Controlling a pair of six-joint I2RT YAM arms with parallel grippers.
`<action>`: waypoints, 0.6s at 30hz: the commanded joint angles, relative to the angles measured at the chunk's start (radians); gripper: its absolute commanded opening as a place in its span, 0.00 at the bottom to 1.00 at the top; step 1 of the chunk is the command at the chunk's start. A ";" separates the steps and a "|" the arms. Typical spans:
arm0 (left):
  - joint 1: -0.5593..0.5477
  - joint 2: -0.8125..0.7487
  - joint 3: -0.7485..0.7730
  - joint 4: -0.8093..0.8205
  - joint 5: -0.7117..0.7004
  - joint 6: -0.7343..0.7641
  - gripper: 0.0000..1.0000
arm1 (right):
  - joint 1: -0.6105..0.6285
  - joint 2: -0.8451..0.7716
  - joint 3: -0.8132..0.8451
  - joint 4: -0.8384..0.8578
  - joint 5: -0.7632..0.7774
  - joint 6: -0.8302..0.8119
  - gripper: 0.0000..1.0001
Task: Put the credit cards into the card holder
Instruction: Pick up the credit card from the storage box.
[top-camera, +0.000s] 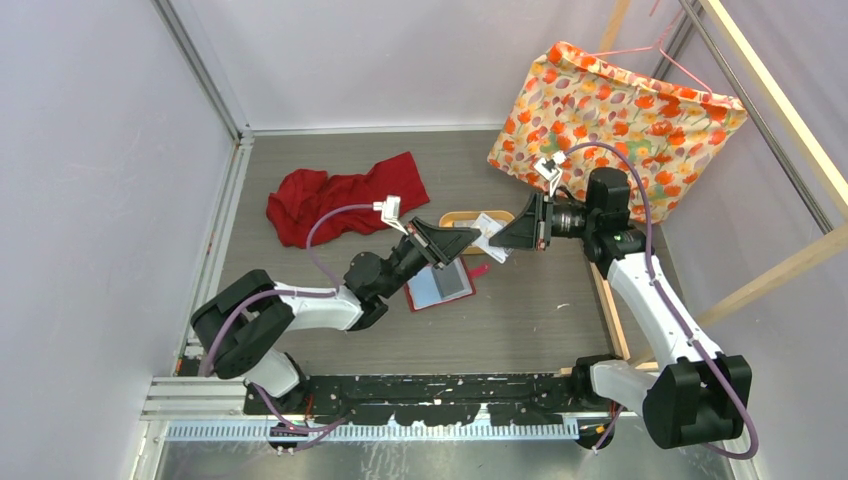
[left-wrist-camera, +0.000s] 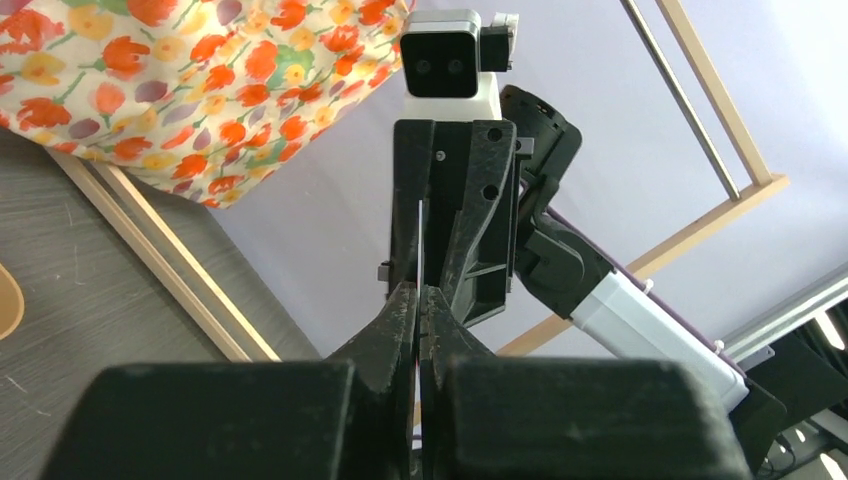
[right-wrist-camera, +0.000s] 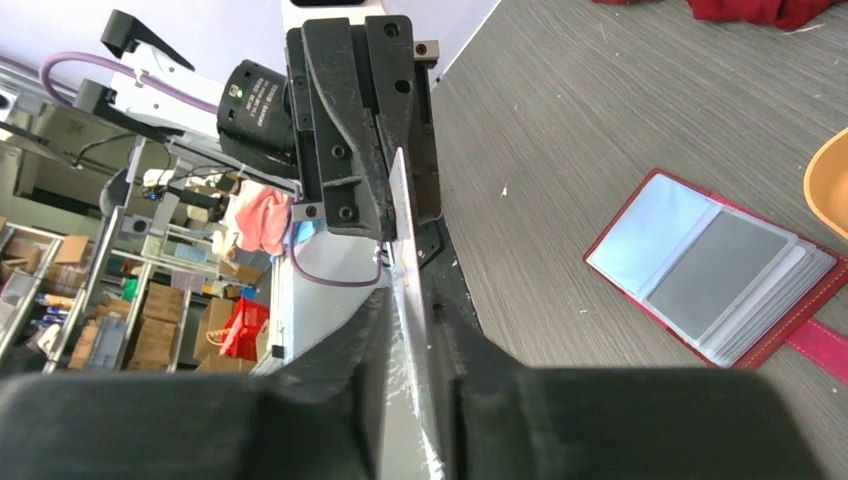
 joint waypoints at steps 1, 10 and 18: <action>0.052 -0.051 -0.029 0.007 0.090 0.027 0.00 | -0.002 -0.007 0.046 -0.204 -0.025 -0.236 0.37; 0.310 -0.141 0.073 -0.453 0.744 -0.009 0.00 | -0.001 0.027 0.058 -0.335 -0.044 -0.428 0.72; 0.324 -0.050 0.211 -0.541 1.001 0.001 0.00 | 0.024 0.098 0.069 -0.332 -0.016 -0.432 0.72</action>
